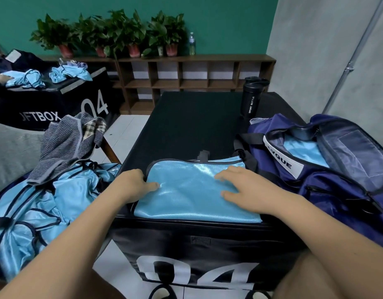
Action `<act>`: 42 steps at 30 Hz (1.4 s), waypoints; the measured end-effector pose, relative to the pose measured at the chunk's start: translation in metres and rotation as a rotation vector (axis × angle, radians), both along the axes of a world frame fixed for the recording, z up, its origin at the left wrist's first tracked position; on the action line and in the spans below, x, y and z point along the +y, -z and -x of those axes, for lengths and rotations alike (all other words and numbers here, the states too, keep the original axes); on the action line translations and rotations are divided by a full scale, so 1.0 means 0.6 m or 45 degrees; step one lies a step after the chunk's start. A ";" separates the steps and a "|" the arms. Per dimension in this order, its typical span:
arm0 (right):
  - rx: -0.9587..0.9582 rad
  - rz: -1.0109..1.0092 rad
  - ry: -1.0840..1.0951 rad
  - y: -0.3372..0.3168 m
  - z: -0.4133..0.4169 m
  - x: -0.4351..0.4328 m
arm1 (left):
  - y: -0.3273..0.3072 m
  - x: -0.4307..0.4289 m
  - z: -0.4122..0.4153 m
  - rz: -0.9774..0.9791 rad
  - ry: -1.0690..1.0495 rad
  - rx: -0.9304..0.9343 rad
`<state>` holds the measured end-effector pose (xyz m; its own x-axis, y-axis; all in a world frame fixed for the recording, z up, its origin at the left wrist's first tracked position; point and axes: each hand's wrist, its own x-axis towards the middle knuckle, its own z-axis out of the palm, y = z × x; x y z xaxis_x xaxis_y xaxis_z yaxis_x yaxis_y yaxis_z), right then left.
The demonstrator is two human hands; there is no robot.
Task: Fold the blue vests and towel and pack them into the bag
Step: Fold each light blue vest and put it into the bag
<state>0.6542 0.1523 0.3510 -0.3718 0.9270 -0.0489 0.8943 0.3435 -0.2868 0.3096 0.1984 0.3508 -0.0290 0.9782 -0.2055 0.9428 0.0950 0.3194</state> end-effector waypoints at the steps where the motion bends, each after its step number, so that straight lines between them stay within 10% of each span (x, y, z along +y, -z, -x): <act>1: -0.008 0.010 0.001 0.002 0.000 0.000 | 0.000 -0.001 -0.003 -0.007 -0.003 -0.016; 25: 0.112 0.003 -0.051 0.003 -0.005 0.002 | -0.056 -0.031 -0.021 -0.176 -0.125 -1.045; 42: 0.419 0.057 0.139 -0.011 -0.002 0.006 | 0.012 -0.081 -0.191 -0.248 0.412 -0.649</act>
